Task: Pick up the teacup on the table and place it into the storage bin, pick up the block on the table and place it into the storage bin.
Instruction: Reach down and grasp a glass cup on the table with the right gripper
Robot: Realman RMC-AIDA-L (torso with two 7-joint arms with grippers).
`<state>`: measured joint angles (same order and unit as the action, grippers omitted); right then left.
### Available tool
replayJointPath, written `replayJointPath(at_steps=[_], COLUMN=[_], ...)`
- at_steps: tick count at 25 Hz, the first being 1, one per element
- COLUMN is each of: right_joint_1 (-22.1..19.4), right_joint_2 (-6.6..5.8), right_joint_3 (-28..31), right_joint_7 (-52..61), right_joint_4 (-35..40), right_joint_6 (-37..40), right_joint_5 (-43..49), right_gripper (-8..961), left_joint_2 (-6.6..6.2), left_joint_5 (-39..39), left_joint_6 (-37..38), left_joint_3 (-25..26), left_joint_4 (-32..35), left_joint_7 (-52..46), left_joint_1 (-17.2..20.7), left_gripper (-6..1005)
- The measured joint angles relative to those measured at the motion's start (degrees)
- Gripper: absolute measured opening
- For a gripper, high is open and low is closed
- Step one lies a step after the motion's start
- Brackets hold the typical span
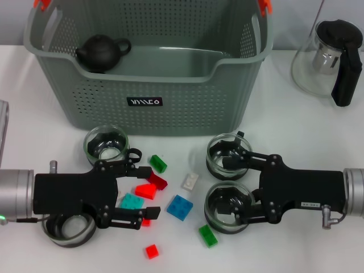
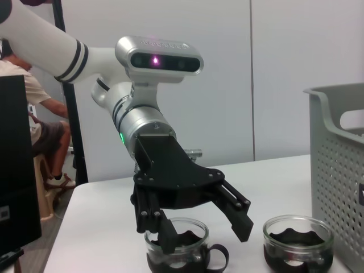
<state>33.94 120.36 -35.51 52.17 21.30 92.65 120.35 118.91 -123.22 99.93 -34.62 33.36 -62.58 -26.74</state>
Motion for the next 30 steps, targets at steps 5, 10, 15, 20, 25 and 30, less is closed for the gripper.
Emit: replayJointPath(at_steps=[5,10,15,20,25,30], right_joint_1=[-0.13,-0.63,-0.31,1.24,2.64,2.96], right_joint_2=[-0.06,-0.4,-0.43,-0.3,-0.36,-0.14], right_joint_3=[0.5,-0.13,-1.55,-4.78,-6.84,-13.02], right_joint_7=[4.98,17.19,22.47,22.81,27.71,35.94], right_joint_4=[0.61,8.64,17.93,20.72,21.93,29.47], right_joint_6=[-0.67,0.68,6.03,8.78,8.97,6.83], right_joint_5=[-0.24,0.1,0.25,0.02,0.69,3.5], right_gripper=[923,922,921,921,920,919], left_joint_2=[0.06,0.36,0.62,1.09,1.24,1.18], left_joint_5=[0.85,1.27,1.36,1.55,1.59,1.59], left_joint_6=[-0.13,-1.68,-3.8,-4.32,-4.47,-4.81], left_joint_3=[1.7,3.51,3.59,3.74,3.82,4.45], left_joint_4=[0.07,-0.14,-0.17,-0.25,-0.24,-0.24], left_joint_7=[0.0,0.18,0.19,0.21,0.21,0.21], left_joint_1=[0.26,-0.09,-0.47,-0.49,-0.35,-0.27], left_gripper=[844,843,843,843,843,844])
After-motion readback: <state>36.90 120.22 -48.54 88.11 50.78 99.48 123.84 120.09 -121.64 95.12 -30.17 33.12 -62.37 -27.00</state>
